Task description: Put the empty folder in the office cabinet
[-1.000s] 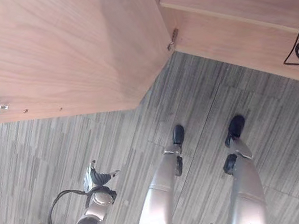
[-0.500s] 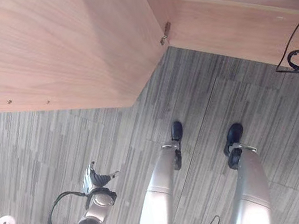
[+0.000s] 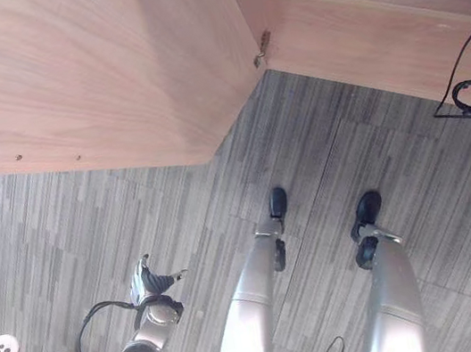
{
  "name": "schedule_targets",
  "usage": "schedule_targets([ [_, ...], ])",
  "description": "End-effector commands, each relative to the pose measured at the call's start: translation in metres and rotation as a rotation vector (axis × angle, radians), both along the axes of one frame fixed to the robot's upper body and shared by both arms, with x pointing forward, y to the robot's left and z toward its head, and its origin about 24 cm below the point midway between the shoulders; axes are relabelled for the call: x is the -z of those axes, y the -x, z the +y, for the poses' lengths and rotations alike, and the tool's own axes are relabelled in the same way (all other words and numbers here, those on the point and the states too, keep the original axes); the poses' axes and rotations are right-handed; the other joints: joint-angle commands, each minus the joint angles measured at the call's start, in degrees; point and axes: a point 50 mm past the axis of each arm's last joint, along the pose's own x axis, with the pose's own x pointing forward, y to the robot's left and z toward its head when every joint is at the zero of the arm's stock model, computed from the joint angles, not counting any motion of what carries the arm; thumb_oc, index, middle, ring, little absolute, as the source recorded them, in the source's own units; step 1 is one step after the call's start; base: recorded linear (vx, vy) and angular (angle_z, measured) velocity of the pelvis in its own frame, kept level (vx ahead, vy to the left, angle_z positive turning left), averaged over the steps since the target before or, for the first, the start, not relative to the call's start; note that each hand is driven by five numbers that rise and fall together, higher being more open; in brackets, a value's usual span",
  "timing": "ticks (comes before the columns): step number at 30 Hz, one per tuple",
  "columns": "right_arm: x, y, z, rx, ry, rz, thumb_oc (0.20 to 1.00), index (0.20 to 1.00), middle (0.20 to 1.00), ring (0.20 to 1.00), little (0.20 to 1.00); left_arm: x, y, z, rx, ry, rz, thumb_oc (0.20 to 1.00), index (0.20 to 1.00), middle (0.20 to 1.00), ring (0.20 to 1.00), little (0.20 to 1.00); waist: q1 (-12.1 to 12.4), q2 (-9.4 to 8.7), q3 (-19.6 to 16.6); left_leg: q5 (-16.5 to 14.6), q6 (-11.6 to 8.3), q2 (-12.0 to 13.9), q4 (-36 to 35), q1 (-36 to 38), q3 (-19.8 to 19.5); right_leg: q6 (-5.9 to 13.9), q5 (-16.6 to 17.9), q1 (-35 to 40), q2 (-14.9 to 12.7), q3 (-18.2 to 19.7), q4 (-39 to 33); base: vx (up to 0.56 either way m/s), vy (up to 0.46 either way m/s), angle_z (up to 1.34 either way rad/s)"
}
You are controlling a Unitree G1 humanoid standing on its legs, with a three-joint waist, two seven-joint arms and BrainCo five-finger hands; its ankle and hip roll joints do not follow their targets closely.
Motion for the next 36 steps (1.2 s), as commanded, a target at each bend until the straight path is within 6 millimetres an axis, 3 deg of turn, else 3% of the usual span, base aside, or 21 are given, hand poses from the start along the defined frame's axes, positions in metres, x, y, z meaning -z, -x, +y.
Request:
schedule_targets([
  [1, -0.032, 0.009, -0.011, 0.055, 0.146, -0.057, 0.200, 0.200, 0.200, 0.200, 0.200, -0.003, 0.005, 0.035, -0.106, -0.093, 0.023, 1.000, 1.000, 1.000, 1.000, 1.000, 0.55, 1.05, 3.73, -4.32, 0.36, 0.83, -9.12, 4.32, -1.15, 1.29, -8.13, 4.93, -0.64, 0.38, 2.86, 0.00, 0.000, 0.00],
  [11, -0.051, 0.009, -0.010, -0.035, 0.354, -0.020, 0.200, 0.200, 0.200, 0.200, 0.200, -0.004, 0.007, 0.040, -0.088, -0.098, 0.026, 1.000, 1.000, 1.000, 1.000, 1.000, 0.69, 0.76, 4.61, -3.29, 0.31, 0.71, -10.88, 4.71, -0.80, 1.45, -6.95, 5.13, -0.75, 0.97, 1.08, 0.00, 0.000, 0.00],
  [12, -0.051, 0.011, -0.013, -0.025, 0.352, -0.013, 0.416, 0.416, 0.416, 0.416, 0.416, -0.004, 0.008, 0.040, -0.085, -0.095, 0.027, 1.000, 1.000, 1.000, 1.000, 1.000, 0.64, 0.85, 4.62, -3.24, 0.32, 0.69, -10.92, 4.77, -0.66, 1.44, -6.80, 5.29, -0.62, 0.98, 0.85, 0.00, 0.000, 0.00],
  [13, -0.051, 0.011, -0.013, -0.025, 0.352, -0.013, 1.000, 1.000, 1.000, 1.000, 1.000, -0.004, 0.008, 0.040, -0.085, -0.095, 0.027, 1.000, 1.000, 1.000, 1.000, 1.000, 0.66, 0.86, 4.64, -3.23, 0.32, 0.70, -10.93, 4.77, -0.67, 1.44, -6.77, 5.30, -0.61, 0.98, 0.82, 0.00, 0.000, 0.00],
  [33, -0.035, 0.016, -0.023, 0.021, 0.251, 0.018, 1.000, 1.000, 1.000, 1.000, 1.000, -0.010, 0.000, 0.039, -0.085, -0.084, 0.002, 1.000, 1.000, 1.000, 1.000, 1.000, 0.38, 1.49, 5.13, -2.69, 0.26, 0.71, -12.60, 5.57, -0.90, 1.53, -6.02, 6.26, 0.20, 1.14, -1.18, 0.00, 0.000, 0.00],
  [36, -0.043, 0.019, -0.023, 0.073, 0.360, 0.113, 1.000, 1.000, 1.000, 1.000, 1.000, -0.011, -0.002, 0.038, -0.084, -0.088, -0.010, 1.000, 1.000, 1.000, 1.000, 1.000, 0.50, 1.44, 5.22, -2.45, 0.26, 0.73, -13.08, 5.81, -0.90, 1.66, -5.69, 6.45, 0.14, 1.11, -1.68, 0.00, 0.000, 0.00],
])
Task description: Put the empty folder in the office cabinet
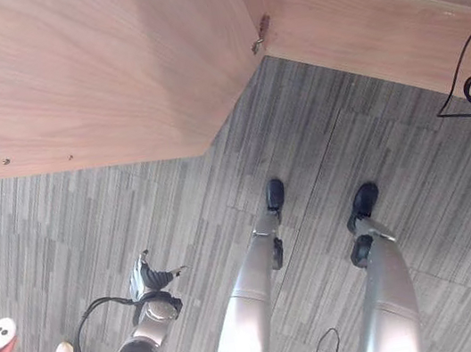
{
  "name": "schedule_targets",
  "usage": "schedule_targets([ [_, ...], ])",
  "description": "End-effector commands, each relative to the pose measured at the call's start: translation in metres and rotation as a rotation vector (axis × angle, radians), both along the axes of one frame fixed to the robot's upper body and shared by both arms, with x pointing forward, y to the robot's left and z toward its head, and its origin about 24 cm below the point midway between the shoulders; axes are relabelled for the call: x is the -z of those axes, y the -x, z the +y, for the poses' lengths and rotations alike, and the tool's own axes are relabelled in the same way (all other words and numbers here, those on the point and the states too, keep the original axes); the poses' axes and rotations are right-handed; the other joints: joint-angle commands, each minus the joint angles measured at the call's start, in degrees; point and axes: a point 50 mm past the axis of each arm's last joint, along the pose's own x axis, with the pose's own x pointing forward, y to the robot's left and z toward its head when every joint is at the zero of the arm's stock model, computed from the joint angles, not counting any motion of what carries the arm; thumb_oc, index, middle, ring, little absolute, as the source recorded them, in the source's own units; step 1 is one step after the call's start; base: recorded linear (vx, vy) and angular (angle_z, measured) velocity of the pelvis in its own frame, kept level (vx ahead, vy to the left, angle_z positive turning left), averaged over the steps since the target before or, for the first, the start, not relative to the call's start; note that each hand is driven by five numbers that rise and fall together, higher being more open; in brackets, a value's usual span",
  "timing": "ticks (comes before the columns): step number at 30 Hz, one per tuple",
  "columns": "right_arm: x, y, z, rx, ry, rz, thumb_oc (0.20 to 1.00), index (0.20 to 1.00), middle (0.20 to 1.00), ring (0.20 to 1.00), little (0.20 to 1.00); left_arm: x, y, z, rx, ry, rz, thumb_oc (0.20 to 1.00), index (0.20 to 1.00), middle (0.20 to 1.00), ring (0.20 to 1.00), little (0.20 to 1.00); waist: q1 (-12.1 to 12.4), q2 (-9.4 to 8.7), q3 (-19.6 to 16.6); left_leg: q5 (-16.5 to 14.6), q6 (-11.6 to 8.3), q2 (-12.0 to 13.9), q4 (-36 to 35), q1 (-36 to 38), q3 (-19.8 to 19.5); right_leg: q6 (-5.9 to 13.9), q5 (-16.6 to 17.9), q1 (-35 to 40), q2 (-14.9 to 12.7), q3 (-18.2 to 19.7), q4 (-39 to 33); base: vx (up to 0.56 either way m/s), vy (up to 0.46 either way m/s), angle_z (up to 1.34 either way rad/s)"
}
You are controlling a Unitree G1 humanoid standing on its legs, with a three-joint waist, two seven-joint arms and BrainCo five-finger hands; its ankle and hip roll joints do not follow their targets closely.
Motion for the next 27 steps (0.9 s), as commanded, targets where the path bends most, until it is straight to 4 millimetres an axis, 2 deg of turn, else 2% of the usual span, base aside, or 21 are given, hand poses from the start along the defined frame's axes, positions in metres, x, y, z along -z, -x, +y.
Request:
schedule_targets([
  [1, -0.031, 0.016, -0.016, 0.114, 0.225, 0.069, 1.000, 1.000, 1.000, 1.000, 1.000, -0.006, 0.005, 0.037, -0.098, -0.087, 0.006, 1.000, 1.000, 1.000, 1.000, 1.000, 0.80, 2.57, 2.94, -4.69, -0.23, 1.04, -6.87, 3.37, -1.09, 1.18, -7.64, 4.29, -0.15, 1.22, 3.37, 0.00, 0.000, 0.00],
  [3, -0.039, 0.013, -0.011, 0.078, 0.276, 0.055, 1.000, 1.000, 1.000, 1.000, 1.000, -0.007, 0.004, 0.038, -0.096, -0.086, 0.001, 1.000, 1.000, 1.000, 1.000, 1.000, 1.06, 2.62, 3.03, -4.54, -0.27, 1.05, -7.06, 3.46, -1.20, 1.24, -7.51, 4.44, -0.16, 1.16, 3.11, 0.00, 0.000, 0.00],
  [4, -0.049, 0.012, -0.007, 0.058, 0.392, 0.072, 1.000, 1.000, 1.000, 1.000, 1.000, -0.007, 0.005, 0.040, -0.096, -0.088, 0.002, 1.000, 1.000, 1.000, 1.000, 1.000, 1.32, 2.43, 3.09, -4.24, -0.38, 1.11, -7.31, 3.63, -1.26, 1.25, -7.39, 4.57, -0.20, 1.12, 3.03, 0.00, 0.000, 0.00],
  [9, -0.063, 0.004, 0.008, -0.051, 0.467, 0.009, 1.000, 1.000, 1.000, 1.000, 1.000, -0.008, 0.005, 0.041, -0.063, -0.100, 0.005, 1.000, 1.000, 1.000, 1.000, 1.000, 1.94, 2.48, 3.06, -3.79, -0.56, 1.12, -7.62, 3.82, -1.57, 1.34, -7.26, 4.74, -0.24, 1.01, 2.98, 0.00, 0.000, 0.00],
  [12, -0.064, -0.001, 0.016, -0.133, 0.462, -0.017, 1.000, 1.000, 1.000, 1.000, 1.000, -0.008, 0.006, 0.043, -0.052, -0.098, 0.012, 1.000, 1.000, 1.000, 1.000, 1.000, 2.34, 2.52, 2.93, -3.68, -0.64, 1.08, -7.61, 3.84, -1.70, 1.27, -7.36, 4.82, -0.17, 0.97, 3.01, 0.00, -0.010, 0.00],
  [13, -0.065, -0.005, 0.024, -0.220, 0.426, -0.071, 1.000, 1.000, 1.000, 1.000, 1.000, -0.008, 0.006, 0.044, -0.039, -0.103, 0.024, 1.000, 1.000, 1.000, 1.000, 1.000, 2.76, 2.58, 2.75, -3.65, -0.72, 1.12, -7.46, 3.84, -1.90, 1.24, -7.48, 4.81, -0.20, 0.94, 3.18, 0.00, 0.000, 0.00],
  [19, -0.073, -0.008, 0.033, -0.323, 0.354, -0.179, 1.000, 1.000, 1.000, 1.000, 1.000, -0.009, 0.006, 0.045, 0.007, -0.110, 0.041, 1.000, 1.000, 1.000, 1.000, 1.000, 3.90, 2.78, 2.08, -3.52, -0.90, 0.97, -7.19, 3.64, -2.08, 1.34, -7.73, 4.57, -0.41, 0.87, 3.52, 0.00, 0.000, 0.00],
  [22, -0.078, -0.006, 0.033, -0.327, 0.341, -0.210, 1.000, 1.000, 1.000, 1.000, 1.000, -0.007, 0.009, 0.046, 0.021, -0.111, 0.052, 1.000, 1.000, 1.000, 1.000, 1.000, 4.51, 3.06, 1.71, -3.39, -0.93, 0.80, -7.21, 3.38, -2.14, 1.43, -7.79, 4.24, -0.54, 0.98, 3.85, 0.00, 0.000, 0.00],
  [27, -0.079, 0.001, 0.018, -0.257, 0.348, -0.188, 1.000, 1.000, 1.000, 1.000, 1.000, -0.006, 0.013, 0.047, 0.026, -0.110, 0.062, 1.000, 1.000, 1.000, 1.000, 1.000, 4.97, 3.54, 1.35, -2.96, -1.08, 0.51, -7.60, 3.10, -2.35, 1.73, -7.86, 4.06, -0.91, 1.13, 3.81, 0.00, 0.004, 0.01],
])
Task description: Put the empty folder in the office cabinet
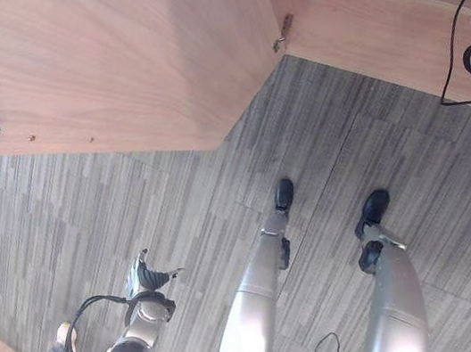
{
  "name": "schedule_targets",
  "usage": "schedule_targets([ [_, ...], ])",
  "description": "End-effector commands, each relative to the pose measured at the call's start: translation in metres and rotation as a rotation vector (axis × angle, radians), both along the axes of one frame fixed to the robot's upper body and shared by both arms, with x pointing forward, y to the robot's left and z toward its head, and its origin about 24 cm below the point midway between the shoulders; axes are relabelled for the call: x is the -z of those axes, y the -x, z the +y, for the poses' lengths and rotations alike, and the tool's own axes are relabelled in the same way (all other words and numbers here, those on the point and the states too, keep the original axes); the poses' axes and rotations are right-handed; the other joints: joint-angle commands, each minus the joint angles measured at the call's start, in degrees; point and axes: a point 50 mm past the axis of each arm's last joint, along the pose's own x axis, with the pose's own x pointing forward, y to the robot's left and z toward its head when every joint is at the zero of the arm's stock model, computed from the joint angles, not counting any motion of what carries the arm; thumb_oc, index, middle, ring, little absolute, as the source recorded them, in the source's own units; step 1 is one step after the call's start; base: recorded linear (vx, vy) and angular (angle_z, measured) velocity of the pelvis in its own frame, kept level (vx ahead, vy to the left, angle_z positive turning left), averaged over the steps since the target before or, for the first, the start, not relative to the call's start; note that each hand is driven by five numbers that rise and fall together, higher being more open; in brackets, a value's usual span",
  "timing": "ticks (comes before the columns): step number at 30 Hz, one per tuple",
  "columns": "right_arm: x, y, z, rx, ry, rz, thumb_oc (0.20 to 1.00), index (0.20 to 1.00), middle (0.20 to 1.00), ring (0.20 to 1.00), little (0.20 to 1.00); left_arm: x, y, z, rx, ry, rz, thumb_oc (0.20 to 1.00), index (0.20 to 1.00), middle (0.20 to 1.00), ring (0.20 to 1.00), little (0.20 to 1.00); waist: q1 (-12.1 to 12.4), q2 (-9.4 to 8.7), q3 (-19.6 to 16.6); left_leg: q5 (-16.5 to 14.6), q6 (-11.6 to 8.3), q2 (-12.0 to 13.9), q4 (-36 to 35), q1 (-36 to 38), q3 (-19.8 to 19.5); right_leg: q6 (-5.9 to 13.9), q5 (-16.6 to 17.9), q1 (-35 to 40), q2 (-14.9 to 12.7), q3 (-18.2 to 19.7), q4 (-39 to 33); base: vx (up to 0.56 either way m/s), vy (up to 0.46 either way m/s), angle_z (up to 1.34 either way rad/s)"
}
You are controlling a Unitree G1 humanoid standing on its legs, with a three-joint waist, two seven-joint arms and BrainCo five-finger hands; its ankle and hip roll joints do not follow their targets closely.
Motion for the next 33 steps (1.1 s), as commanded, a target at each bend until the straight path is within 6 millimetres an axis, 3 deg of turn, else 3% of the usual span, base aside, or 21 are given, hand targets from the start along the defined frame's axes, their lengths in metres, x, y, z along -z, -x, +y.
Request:
schedule_targets([
  [1, -0.035, 0.020, -0.018, 0.112, 0.098, -0.095, 1.000, 1.000, 1.000, 1.000, 1.000, -0.002, 0.014, 0.036, -0.053, -0.091, 0.026, 1.000, 1.000, 1.000, 1.000, 1.000, -0.04, 3.49, 1.29, -3.61, -0.21, 0.13, -6.69, 1.89, -1.33, 2.22, -7.47, 3.18, -1.26, 1.85, 3.38, -0.01, 0.016, 0.07],
  [6, -0.035, 0.039, -0.047, 0.367, 0.191, -0.013, 1.000, 1.000, 1.000, 1.000, 1.000, 0.001, 0.020, 0.035, -0.081, -0.091, 0.022, 1.000, 1.000, 1.000, 1.000, 1.000, -0.44, 3.79, 1.12, -3.24, 0.09, -0.08, -7.48, 1.30, -1.23, 2.36, -7.11, 2.37, -1.51, 2.29, 2.95, -0.01, 0.018, 0.08],
  [15, -0.026, 0.044, -0.054, 0.557, 0.303, 0.082, 1.000, 1.000, 1.000, 1.000, 1.000, -0.005, 0.005, 0.026, -0.099, -0.109, -0.044, 1.000, 1.000, 1.000, 1.000, 1.000, -2.00, 3.89, 2.17, -3.02, 0.22, 0.17, -8.08, 1.21, -0.76, 2.37, -6.53, 2.29, -1.30, 2.62, 1.60, 0.00, 0.000, 0.00],
  [18, -0.023, 0.039, -0.048, 0.517, 0.314, 0.098, 1.000, 1.000, 1.000, 1.000, 1.000, -0.012, -0.005, 0.024, -0.109, -0.109, -0.074, 1.000, 1.000, 1.000, 1.000, 1.000, -2.83, 3.44, 2.67, -2.96, 0.10, 0.41, -8.26, 1.46, -0.68, 2.32, -6.37, 2.56, -0.96, 2.66, 1.14, 0.00, -0.005, -0.01],
  [24, -0.028, 0.030, -0.034, 0.467, 0.417, 0.112, 1.000, 1.000, 1.000, 1.000, 1.000, -0.010, -0.004, 0.024, -0.117, -0.101, -0.071, 1.000, 1.000, 1.000, 1.000, 1.000, -3.01, 3.36, 3.02, -2.71, -0.03, 0.64, -8.44, 1.66, -0.66, 2.32, -6.15, 2.70, -0.86, 2.66, 0.91, 0.01, -0.016, -0.05],
  [30, -0.042, 0.021, -0.008, 0.415, 0.574, 0.068, 1.000, 1.000, 1.000, 1.000, 1.000, -0.013, -0.006, 0.023, -0.096, -0.110, -0.089, 1.000, 1.000, 1.000, 1.000, 1.000, -2.38, 3.39, 2.89, -1.78, -0.39, 0.71, -9.53, 1.82, -0.90, 2.41, -5.90, 2.68, -0.71, 2.51, 0.54, 0.00, -0.008, -0.01],
  [33, -0.051, 0.015, 0.010, 0.396, 0.735, 0.055, 1.000, 1.000, 1.000, 1.000, 1.000, -0.019, -0.012, 0.025, -0.086, -0.120, -0.116, 1.000, 1.000, 1.000, 1.000, 1.000, -1.93, 3.34, 2.52, -1.17, -0.53, 0.63, -10.53, 2.12, -0.95, 2.55, -5.62, 2.68, -0.60, 2.38, -0.31, 0.00, 0.000, 0.00],
])
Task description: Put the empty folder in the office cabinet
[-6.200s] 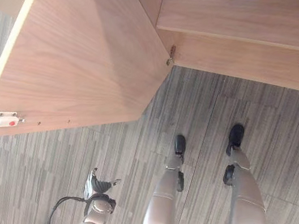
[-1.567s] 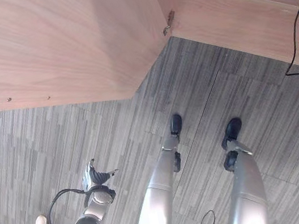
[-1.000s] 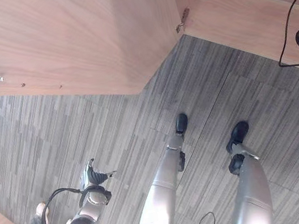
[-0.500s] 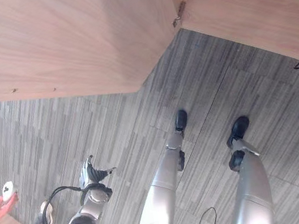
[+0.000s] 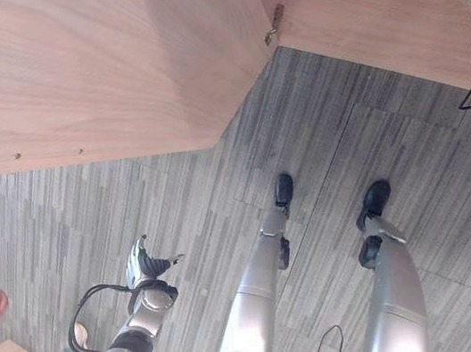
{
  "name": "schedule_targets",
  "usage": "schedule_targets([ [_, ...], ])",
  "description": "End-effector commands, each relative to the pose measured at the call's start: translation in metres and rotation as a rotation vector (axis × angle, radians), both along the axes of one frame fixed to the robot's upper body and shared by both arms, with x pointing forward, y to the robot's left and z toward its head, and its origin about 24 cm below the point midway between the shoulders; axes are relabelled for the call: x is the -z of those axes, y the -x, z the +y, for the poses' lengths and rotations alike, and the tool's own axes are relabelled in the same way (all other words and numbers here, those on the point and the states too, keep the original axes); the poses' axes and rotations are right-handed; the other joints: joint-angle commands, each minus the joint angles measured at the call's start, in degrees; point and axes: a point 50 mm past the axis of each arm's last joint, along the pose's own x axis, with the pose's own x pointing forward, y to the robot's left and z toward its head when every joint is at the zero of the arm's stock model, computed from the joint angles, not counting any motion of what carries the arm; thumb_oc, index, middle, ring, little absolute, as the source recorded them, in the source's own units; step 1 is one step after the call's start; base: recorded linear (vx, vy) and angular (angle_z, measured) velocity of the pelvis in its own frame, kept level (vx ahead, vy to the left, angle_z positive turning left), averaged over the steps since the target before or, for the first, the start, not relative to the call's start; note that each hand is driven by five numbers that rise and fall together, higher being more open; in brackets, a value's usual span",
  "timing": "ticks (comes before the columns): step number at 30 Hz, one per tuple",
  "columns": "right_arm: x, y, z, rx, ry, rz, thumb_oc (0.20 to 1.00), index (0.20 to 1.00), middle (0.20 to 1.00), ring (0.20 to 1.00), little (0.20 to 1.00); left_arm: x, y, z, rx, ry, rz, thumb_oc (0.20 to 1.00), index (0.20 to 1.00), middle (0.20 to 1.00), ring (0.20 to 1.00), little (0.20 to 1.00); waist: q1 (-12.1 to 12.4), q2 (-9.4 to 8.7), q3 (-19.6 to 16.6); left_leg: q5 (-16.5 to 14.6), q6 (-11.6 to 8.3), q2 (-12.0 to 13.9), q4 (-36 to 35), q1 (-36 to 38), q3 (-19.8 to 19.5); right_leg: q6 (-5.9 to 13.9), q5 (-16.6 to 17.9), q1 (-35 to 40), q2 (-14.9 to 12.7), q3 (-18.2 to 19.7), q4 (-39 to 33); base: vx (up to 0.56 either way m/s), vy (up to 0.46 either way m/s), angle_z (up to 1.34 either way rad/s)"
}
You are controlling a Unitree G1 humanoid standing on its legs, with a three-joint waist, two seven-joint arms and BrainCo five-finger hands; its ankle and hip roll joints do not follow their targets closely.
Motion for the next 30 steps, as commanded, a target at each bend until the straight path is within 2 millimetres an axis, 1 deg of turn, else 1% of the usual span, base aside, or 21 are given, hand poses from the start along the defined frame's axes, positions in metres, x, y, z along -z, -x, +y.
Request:
schedule_targets([
  [1, -0.040, 0.005, 0.019, -0.022, 0.277, -0.062, 1.000, 1.000, 1.000, 1.000, 1.000, -0.005, 0.006, 0.032, -0.075, -0.097, -0.018, 1.000, 1.000, 1.000, 1.000, 1.000, 0.52, 2.44, 1.98, -2.68, -0.73, 1.35, -7.01, 1.57, -1.52, 2.13, -6.15, 3.23, -0.12, 1.81, 1.58, 0.00, 0.000, 0.00],
  [3, -0.046, 0.002, 0.034, -0.043, 0.386, -0.049, 1.000, 1.000, 1.000, 1.000, 1.000, -0.007, 0.004, 0.033, -0.068, -0.108, -0.023, 1.000, 1.000, 1.000, 1.000, 1.000, 0.73, 2.28, 1.61, -2.37, -0.80, 1.34, -7.44, 1.73, -1.60, 2.18, -6.00, 3.17, -0.07, 1.76, 1.21, 0.00, 0.000, 0.00],
  [7, -0.051, 0.001, 0.042, -0.054, 0.438, -0.048, 1.000, 1.000, 1.000, 1.000, 1.000, -0.008, 0.003, 0.034, -0.058, -0.118, -0.021, 1.000, 1.000, 1.000, 1.000, 1.000, 0.80, 2.24, 1.27, -2.18, -0.87, 1.36, -7.62, 1.75, -1.62, 2.20, -5.95, 3.10, -0.04, 1.73, 1.14, 0.00, 0.000, 0.00],
  [10, -0.051, 0.001, 0.040, -0.038, 0.433, -0.037, 1.000, 1.000, 1.000, 1.000, 1.000, -0.008, 0.003, 0.034, -0.058, -0.120, -0.021, 1.000, 1.000, 1.000, 1.000, 1.000, 0.88, 2.24, 1.05, -2.03, -0.98, 1.42, -7.70, 1.81, -1.70, 2.19, -6.00, 3.17, 0.03, 1.77, 1.30, 0.00, 0.000, 0.00],
  [13, -0.044, 0.006, 0.021, 0.043, 0.369, -0.013, 1.000, 1.000, 1.000, 1.000, 1.000, -0.008, 0.004, 0.034, -0.077, -0.102, -0.028, 1.000, 1.000, 1.000, 1.000, 1.000, 0.68, 2.16, 1.08, -2.09, -0.96, 1.33, -7.63, 1.84, -1.58, 2.15, -5.94, 3.37, 0.04, 1.73, 1.24, 0.00, 0.000, 0.00],
  [14, -0.044, 0.006, 0.021, 0.043, 0.369, -0.013, 1.000, 1.000, 1.000, 1.000, 1.000, -0.008, 0.004, 0.034, -0.077, -0.103, -0.028, 1.000, 1.000, 1.000, 1.000, 1.000, 0.69, 2.15, 1.07, -2.09, -0.95, 1.34, -7.62, 1.84, -1.58, 2.15, -5.94, 3.38, 0.05, 1.73, 1.23, 0.00, 0.000, 0.00],
  [15, -0.042, 0.008, 0.015, 0.069, 0.356, -0.008, 1.000, 1.000, 1.000, 1.000, 1.000, -0.007, 0.005, 0.033, -0.082, -0.096, -0.028, 1.000, 1.000, 1.000, 1.000, 1.000, 0.68, 2.27, 1.18, -2.10, -0.91, 1.34, -7.66, 1.84, -1.52, 2.19, -5.88, 3.32, 0.05, 1.70, 1.30, 0.00, 0.000, 0.00],
  [17, -0.036, 0.013, 0.000, 0.143, 0.328, 0.004, 1.000, 1.000, 1.000, 1.000, 1.000, -0.005, 0.006, 0.031, -0.088, -0.089, -0.026, 1.000, 1.000, 1.000, 1.000, 1.000, 0.59, 2.48, 1.33, -2.22, -0.82, 1.32, -7.65, 1.84, -1.42, 2.18, -5.90, 3.33, 0.19, 1.83, 1.21, 0.00, 0.000, 0.00],
  [18, -0.031, 0.018, -0.011, 0.194, 0.297, 0.005, 1.000, 1.000, 1.000, 1.000, 1.000, -0.004, 0.006, 0.029, -0.091, -0.085, -0.026, 1.000, 1.000, 1.000, 1.000, 1.000, 0.45, 2.57, 1.46, -2.35, -0.74, 1.32, -7.54, 1.74, -1.39, 2.17, -5.87, 3.21, 0.22, 1.88, 1.23, 0.00, 0.000, 0.00],
  [19, -0.026, 0.024, -0.024, 0.255, 0.245, 0.001, 1.000, 1.000, 1.000, 1.000, 1.000, -0.004, 0.005, 0.028, -0.095, -0.081, -0.029, 1.000, 1.000, 1.000, 1.000, 1.000, 0.20, 2.69, 1.61, -2.49, -0.66, 1.31, -7.46, 1.72, -1.33, 2.21, -5.83, 3.22, 0.27, 1.93, 1.15, 0.00, 0.000, 0.00],
  [20, -0.020, 0.028, -0.033, 0.292, 0.196, -0.003, 1.000, 1.000, 1.000, 1.000, 1.000, -0.005, 0.004, 0.027, -0.099, -0.081, -0.034, 1.000, 1.000, 1.000, 1.000, 1.000, 0.06, 2.70, 1.71, -2.56, -0.60, 1.30, -7.44, 1.67, -1.27, 2.22, -5.85, 3.29, 0.34, 1.96, 1.04, 0.00, 0.000, 0.00],
  [21, -0.014, 0.034, -0.043, 0.332, 0.125, -0.014, 1.000, 1.000, 1.000, 1.000, 1.000, -0.005, 0.003, 0.026, -0.107, -0.080, -0.040, 1.000, 1.000, 1.000, 1.000, 1.000, -0.19, 2.80, 1.85, -2.65, -0.56, 1.26, -7.50, 1.63, -1.27, 2.28, -5.84, 3.34, 0.43, 1.97, 0.77, 0.00, 0.000, 0.00],
  [22, -0.002, 0.040, -0.056, 0.377, 0.013, -0.025, 1.000, 1.000, 1.000, 1.000, 1.000, -0.005, 0.002, 0.024, -0.122, -0.068, -0.045, 1.000, 1.000, 1.000, 1.000, 1.000, -0.67, 3.02, 2.08, -2.74, -0.51, 1.31, -7.54, 1.55, -1.14, 2.34, -5.82, 3.40, 0.50, 2.01, 0.57, 0.00, 0.000, 0.00],
  [25, 0.006, 0.041, -0.060, 0.371, -0.070, -0.037, 1.000, 1.000, 1.000, 1.000, 1.000, -0.006, 0.001, 0.025, -0.139, -0.066, -0.045, 1.000, 1.000, 1.000, 1.000, 1.000, -1.06, 2.94, 2.36, -2.81, -0.53, 1.47, -7.56, 1.54, -1.01, 2.38, -5.76, 3.35, 0.51, 2.02, 0.44, 0.00, 0.002, -0.03],
  [27, 0.012, 0.037, -0.059, 0.329, -0.118, -0.041, 1.000, 1.000, 1.000, 1.000, 1.000, -0.007, -0.001, 0.027, -0.161, -0.060, -0.048, 1.000, 1.000, 1.000, 1.000, 1.000, -1.65, 2.74, 2.60, -2.83, -0.57, 1.61, -7.61, 1.48, -0.91, 2.40, -5.71, 3.23, 0.66, 2.05, 0.31, 0.00, 0.000, -0.07],
  [29, 0.015, 0.032, -0.054, 0.275, -0.153, -0.048, 1.000, 1.000, 1.000, 1.000, 1.000, -0.009, -0.004, 0.029, -0.177, -0.059, -0.046, 1.000, 1.000, 1.000, 1.000, 1.000, -2.30, 2.37, 2.77, -2.91, -0.56, 1.72, -7.50, 1.45, -0.82, 2.36, -5.60, 3.16, 0.94, 2.34, 0.11, 0.00, -0.001, -0.02],
  [30, 0.017, 0.026, -0.048, 0.220, -0.186, -0.057, 1.000, 1.000, 1.000, 1.000, 1.000, -0.011, -0.006, 0.032, -0.187, -0.059, -0.047, 1.000, 1.000, 1.000, 1.000, 1.000, -2.78, 2.20, 2.91, -3.00, -0.53, 1.91, -7.46, 1.45, -0.69, 2.29, -5.52, 3.01, 1.11, 2.56, 0.22, 0.01, 0.000, -0.04],
])
